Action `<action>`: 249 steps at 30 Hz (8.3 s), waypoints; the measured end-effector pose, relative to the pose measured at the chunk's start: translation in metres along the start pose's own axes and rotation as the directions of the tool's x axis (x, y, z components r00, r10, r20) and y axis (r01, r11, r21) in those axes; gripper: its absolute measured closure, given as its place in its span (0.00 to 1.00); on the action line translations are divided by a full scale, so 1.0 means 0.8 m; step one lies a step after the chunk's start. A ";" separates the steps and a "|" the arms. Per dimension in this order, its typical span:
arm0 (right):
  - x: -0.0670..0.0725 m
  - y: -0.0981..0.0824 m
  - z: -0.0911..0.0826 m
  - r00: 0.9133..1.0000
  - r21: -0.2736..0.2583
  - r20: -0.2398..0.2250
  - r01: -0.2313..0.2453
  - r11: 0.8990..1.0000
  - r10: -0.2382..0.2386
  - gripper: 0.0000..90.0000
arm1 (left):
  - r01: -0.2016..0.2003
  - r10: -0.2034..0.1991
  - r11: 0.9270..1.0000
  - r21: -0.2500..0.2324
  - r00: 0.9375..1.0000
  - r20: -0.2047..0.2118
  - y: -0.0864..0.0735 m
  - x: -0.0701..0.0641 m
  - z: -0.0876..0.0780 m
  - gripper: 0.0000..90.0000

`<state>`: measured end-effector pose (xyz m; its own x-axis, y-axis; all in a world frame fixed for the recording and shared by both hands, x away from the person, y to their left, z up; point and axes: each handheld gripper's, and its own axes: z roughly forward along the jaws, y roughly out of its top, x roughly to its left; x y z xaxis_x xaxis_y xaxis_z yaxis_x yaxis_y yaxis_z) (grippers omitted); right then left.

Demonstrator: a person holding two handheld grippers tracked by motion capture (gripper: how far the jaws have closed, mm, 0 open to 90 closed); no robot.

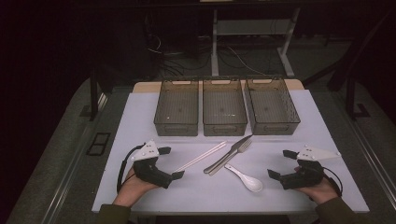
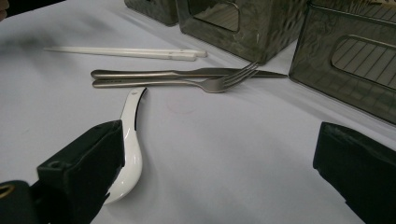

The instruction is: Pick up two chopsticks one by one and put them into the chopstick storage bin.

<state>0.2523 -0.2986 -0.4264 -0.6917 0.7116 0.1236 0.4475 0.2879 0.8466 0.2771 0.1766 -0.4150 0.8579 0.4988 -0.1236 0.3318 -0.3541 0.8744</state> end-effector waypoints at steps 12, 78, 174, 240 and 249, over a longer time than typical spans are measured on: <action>0.000 0.000 -0.001 1.000 -0.006 -0.008 -0.015 1.000 0.015 0.02 | -0.004 0.004 1.000 0.010 1.000 0.000 0.004 0.000 0.001 0.00; 0.000 0.002 0.000 0.999 -0.024 -0.008 -0.034 0.999 0.033 0.02 | -0.018 0.018 1.000 0.016 1.000 0.012 0.057 0.027 0.063 0.45; 0.000 0.002 -0.002 0.999 -0.029 0.000 -0.038 0.999 0.038 0.02 | -0.079 0.079 0.955 0.285 0.997 0.010 0.043 0.037 0.164 0.94; -0.001 0.002 -0.002 0.999 -0.029 -0.002 -0.052 0.998 0.052 0.02 | -0.019 0.018 0.994 -0.107 1.000 -0.007 0.137 0.052 0.027 0.94; -0.001 0.002 -0.002 0.999 -0.031 -0.003 -0.048 0.998 0.048 0.02 | -0.032 0.027 0.992 -0.126 0.999 -0.037 0.163 0.066 0.016 0.94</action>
<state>0.2531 -0.2996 -0.4245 -0.6712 0.7226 0.1652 0.4621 0.2336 0.8555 0.3703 0.1466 -0.3138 0.8514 0.5181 -0.0820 0.2524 -0.2677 0.9299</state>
